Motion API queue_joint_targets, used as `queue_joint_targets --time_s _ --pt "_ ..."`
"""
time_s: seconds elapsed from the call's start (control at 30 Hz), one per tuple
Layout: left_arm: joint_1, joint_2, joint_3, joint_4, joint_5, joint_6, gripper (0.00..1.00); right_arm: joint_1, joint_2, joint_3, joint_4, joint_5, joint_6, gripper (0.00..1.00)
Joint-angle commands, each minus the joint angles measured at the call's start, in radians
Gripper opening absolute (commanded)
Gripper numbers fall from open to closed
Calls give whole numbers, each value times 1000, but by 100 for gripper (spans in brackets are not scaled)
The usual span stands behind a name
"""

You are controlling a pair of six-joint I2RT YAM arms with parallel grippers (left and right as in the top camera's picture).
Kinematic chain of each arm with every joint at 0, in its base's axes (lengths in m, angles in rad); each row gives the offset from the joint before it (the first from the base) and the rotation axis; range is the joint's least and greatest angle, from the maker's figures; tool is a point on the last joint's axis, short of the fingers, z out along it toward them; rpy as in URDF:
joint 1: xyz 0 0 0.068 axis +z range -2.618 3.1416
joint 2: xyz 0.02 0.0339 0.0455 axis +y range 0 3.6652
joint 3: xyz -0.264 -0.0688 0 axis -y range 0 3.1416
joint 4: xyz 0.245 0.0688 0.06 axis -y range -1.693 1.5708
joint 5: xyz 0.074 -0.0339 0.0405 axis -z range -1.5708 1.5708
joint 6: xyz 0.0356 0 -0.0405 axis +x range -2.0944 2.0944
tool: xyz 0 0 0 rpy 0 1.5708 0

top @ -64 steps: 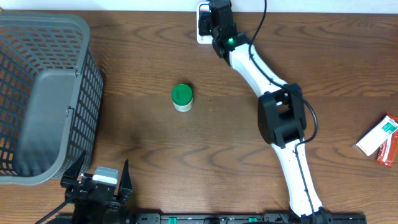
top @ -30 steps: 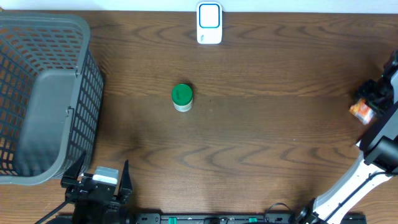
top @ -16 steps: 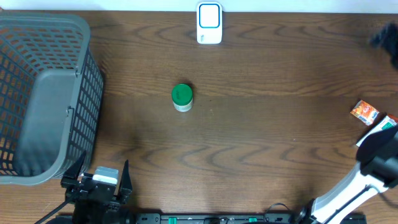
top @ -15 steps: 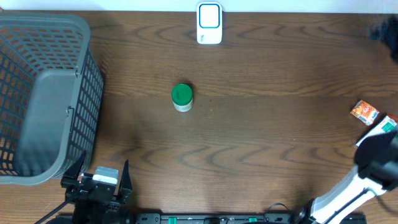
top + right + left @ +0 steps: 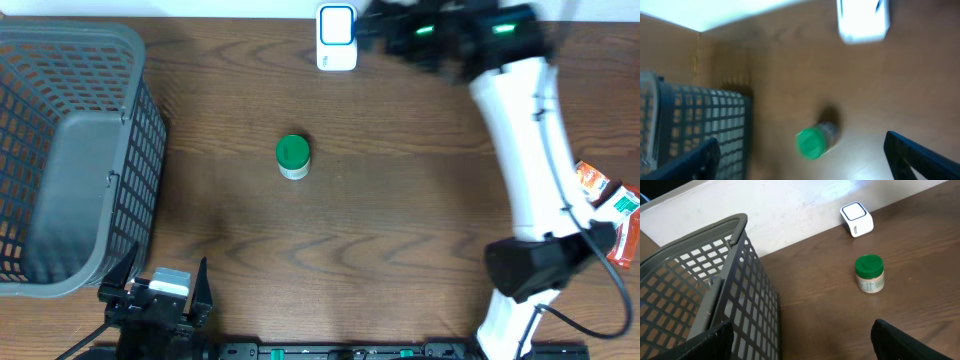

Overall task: Scan the item barcode
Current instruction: 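Move the right gripper over to the green-lidded bottle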

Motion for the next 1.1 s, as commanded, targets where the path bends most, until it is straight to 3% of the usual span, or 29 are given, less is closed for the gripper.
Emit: queue_joint_targets --time_s 0.0,0.1,0.27,0.63,1.07 --pt "-2 -6 4 1 -5 2 87 109 34 -2 -63 198 475 96" --pt "-2 -6 4 1 -5 2 87 173 70 -2 -85 230 682 92" --pt "-2 -6 4 1 -5 2 87 214 135 -2 -80 232 871 92" --pt "-2 -6 4 1 -5 2 87 227 325 -2 -63 55 1003 94" --pt "-2 -6 4 1 -5 2 87 270 404 -2 -50 39 1052 96"
